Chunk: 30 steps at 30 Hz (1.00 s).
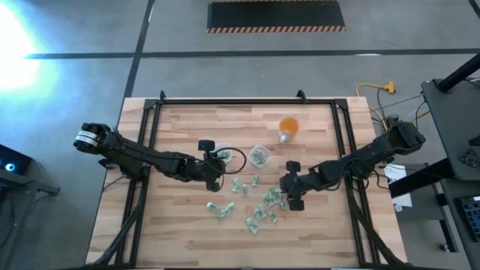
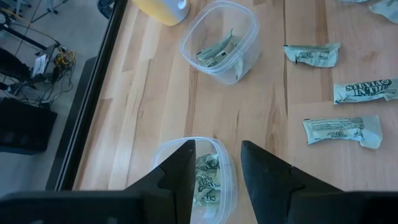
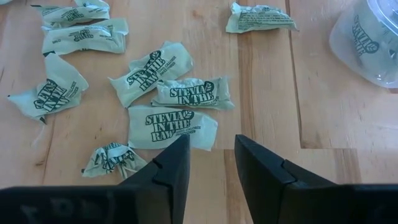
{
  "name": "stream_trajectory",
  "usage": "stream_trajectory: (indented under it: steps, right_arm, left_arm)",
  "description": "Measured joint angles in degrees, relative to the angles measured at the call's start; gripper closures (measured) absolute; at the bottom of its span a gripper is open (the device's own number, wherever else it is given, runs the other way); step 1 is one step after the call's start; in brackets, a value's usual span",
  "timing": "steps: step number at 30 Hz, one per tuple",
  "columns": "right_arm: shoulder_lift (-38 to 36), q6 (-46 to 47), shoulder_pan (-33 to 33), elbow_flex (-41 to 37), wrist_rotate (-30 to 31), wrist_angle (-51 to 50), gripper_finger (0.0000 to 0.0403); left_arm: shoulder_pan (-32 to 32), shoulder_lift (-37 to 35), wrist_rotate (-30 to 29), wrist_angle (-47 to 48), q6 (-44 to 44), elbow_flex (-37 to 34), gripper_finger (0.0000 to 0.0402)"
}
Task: Pick and place items into bin
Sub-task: Put the white stevia packet into the right transparent bin
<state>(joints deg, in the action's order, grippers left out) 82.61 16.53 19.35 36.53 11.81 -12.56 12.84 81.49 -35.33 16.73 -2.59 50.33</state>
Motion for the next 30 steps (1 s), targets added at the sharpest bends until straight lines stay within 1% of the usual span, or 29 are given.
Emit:
stream_trajectory:
  steps: [5, 14, 23, 30]
  right_arm:
    - [0.0, 0.0, 0.0, 0.0, 0.0, 0.0, 0.0285]
    - [0.0, 0.0, 0.0, 0.0, -0.3, 0.0, 0.0294]
    - [0.0, 0.0, 0.0, 0.0, -0.3, 1.0, 0.0289]
    - [0.0, 0.0, 0.0, 0.0, -0.3, 1.0, 0.0296]
  left_arm:
    - [0.0, 0.0, 0.0, 0.0, 0.0, 0.0, 0.0289]
    - [0.0, 0.0, 0.0, 0.0, 0.0, 0.3, 0.0289]
    - [0.0, 0.0, 0.0, 0.0, 0.0, 0.2, 0.0289]
    - [0.0, 0.0, 0.0, -0.9, 0.2, 0.2, 0.0289]
